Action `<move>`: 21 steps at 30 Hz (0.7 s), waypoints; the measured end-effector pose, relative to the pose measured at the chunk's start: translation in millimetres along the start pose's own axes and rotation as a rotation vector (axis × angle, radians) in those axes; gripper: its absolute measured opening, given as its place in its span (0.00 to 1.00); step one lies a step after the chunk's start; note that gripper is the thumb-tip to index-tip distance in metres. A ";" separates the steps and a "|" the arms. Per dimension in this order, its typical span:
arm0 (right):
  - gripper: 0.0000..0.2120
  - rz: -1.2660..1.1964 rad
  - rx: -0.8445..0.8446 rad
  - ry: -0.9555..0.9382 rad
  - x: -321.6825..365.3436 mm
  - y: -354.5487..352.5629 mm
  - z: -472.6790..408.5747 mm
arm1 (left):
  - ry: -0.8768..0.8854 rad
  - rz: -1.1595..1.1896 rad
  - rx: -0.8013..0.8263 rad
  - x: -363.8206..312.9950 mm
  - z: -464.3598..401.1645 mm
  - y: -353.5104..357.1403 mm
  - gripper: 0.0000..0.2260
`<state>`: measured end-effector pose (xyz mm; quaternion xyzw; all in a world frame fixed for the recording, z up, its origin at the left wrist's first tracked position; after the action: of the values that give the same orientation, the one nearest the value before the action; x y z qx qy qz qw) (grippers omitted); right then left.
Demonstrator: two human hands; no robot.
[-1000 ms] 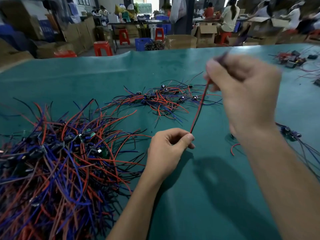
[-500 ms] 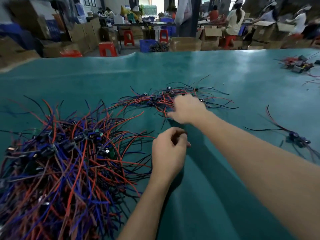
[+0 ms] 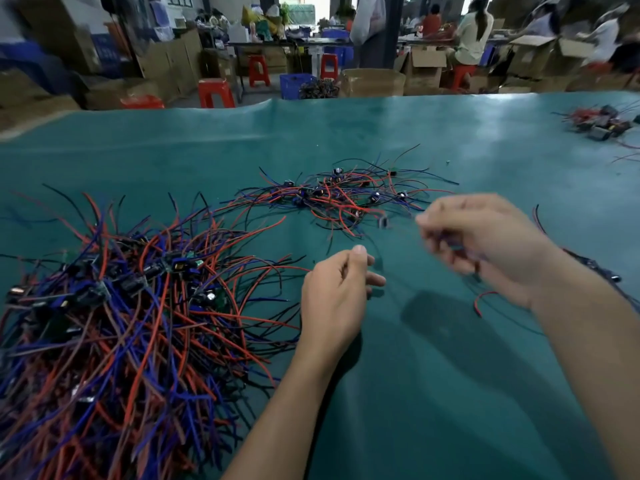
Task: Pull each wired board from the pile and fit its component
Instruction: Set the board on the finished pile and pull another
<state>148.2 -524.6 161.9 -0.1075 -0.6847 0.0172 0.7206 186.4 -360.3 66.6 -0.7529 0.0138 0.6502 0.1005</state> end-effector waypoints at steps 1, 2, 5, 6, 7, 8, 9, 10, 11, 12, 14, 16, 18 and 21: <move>0.09 0.011 0.114 0.016 -4.4 5.8 11.1 | -0.020 0.033 0.012 -1.8 0.1 0.2 0.22; 0.07 0.032 0.209 0.034 -10.5 11.7 18.6 | -0.029 0.051 0.015 -3.1 0.2 -0.2 0.24; 0.06 0.096 0.406 0.074 -30.0 24.9 27.7 | 0.043 -0.062 0.004 -2.6 0.3 -1.9 0.19; 0.06 0.115 0.444 0.068 -35.4 26.7 27.8 | 0.064 -0.099 0.002 -2.0 0.3 -2.2 0.15; 0.07 0.129 0.450 0.049 -40.1 27.0 26.4 | 0.070 -0.110 0.005 -1.6 0.2 -2.1 0.13; 0.07 0.128 0.418 0.023 -44.2 26.9 23.7 | 0.065 -0.099 0.014 -1.2 -0.1 -2.0 0.11; 0.08 0.114 0.348 -0.004 -47.7 26.2 19.9 | 0.053 -0.084 0.025 -0.7 -0.4 -2.0 0.11; 0.09 0.092 0.252 -0.021 -51.6 25.0 15.7 | 0.044 -0.074 0.036 -0.6 -0.4 -1.8 0.10; 0.10 0.074 0.142 -0.027 -56.0 23.8 11.6 | 0.042 -0.068 0.037 -0.2 -0.1 -1.4 0.10; 0.12 0.084 0.024 -0.022 -60.4 23.0 8.0 | 0.045 -0.060 0.032 0.5 0.2 -1.2 0.09; 0.14 0.187 -0.182 -0.004 -67.4 23.5 3.3 | 0.055 -0.026 0.020 0.6 1.3 -0.9 0.05; 0.17 0.157 -0.241 0.039 -71.0 27.5 1.1 | 0.075 -0.010 0.029 -1.3 2.9 -1.2 0.04; 0.15 -0.021 -0.224 0.088 -71.6 30.8 -0.3 | 0.099 -0.008 0.044 -3.3 3.6 -1.5 0.06; 0.06 -0.239 -0.188 0.131 -67.1 30.8 2.0 | 0.114 0.000 0.084 -6.1 5.0 -2.0 0.07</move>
<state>145.8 -505.7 90.5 -0.0929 -0.6428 -0.1400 0.7474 180.9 -358.1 72.2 -0.7838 0.0468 0.6052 0.1312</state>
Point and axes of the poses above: each hand's wrist, its own z-axis away from the middle knuckle, its own y-axis out of the palm, x = y × z, the point moved 1 cm from there along -z, towards the middle knuckle, and after that the axes turned 1 degree about y, right-handed, at the moved point
